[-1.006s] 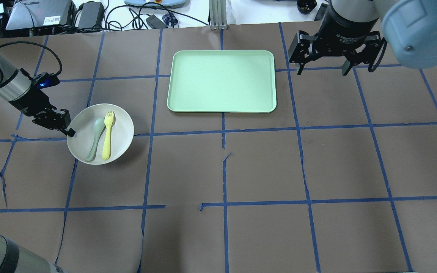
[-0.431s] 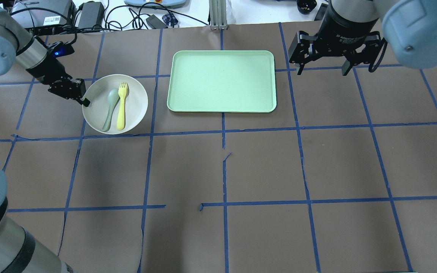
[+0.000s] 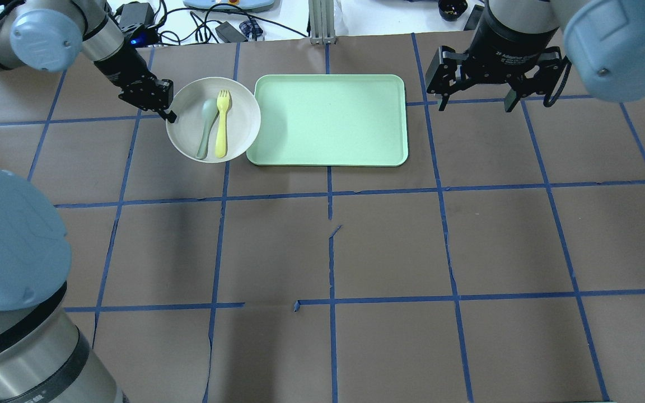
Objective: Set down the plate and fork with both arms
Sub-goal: 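Lift the plate with the left gripper and carry it onto the green tray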
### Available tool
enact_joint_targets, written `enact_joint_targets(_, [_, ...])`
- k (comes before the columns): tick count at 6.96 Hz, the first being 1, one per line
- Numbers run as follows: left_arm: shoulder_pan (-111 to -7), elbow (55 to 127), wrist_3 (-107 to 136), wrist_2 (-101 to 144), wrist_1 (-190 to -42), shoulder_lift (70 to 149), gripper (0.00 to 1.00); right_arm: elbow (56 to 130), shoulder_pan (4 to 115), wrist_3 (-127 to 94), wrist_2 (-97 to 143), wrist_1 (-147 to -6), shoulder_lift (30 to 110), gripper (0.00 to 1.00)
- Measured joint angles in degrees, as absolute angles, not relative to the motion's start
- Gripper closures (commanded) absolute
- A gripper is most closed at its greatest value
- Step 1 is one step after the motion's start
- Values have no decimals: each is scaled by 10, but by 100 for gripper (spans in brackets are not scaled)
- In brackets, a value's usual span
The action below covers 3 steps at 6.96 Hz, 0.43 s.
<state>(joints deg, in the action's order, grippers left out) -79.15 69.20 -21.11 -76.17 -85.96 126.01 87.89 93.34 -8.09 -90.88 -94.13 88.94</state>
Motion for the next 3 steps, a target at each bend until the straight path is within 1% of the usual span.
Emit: enact_joint_targets(3, [-875,597,-101,-742,-859,1331,100,879,933,-81,-909,-941,889,0])
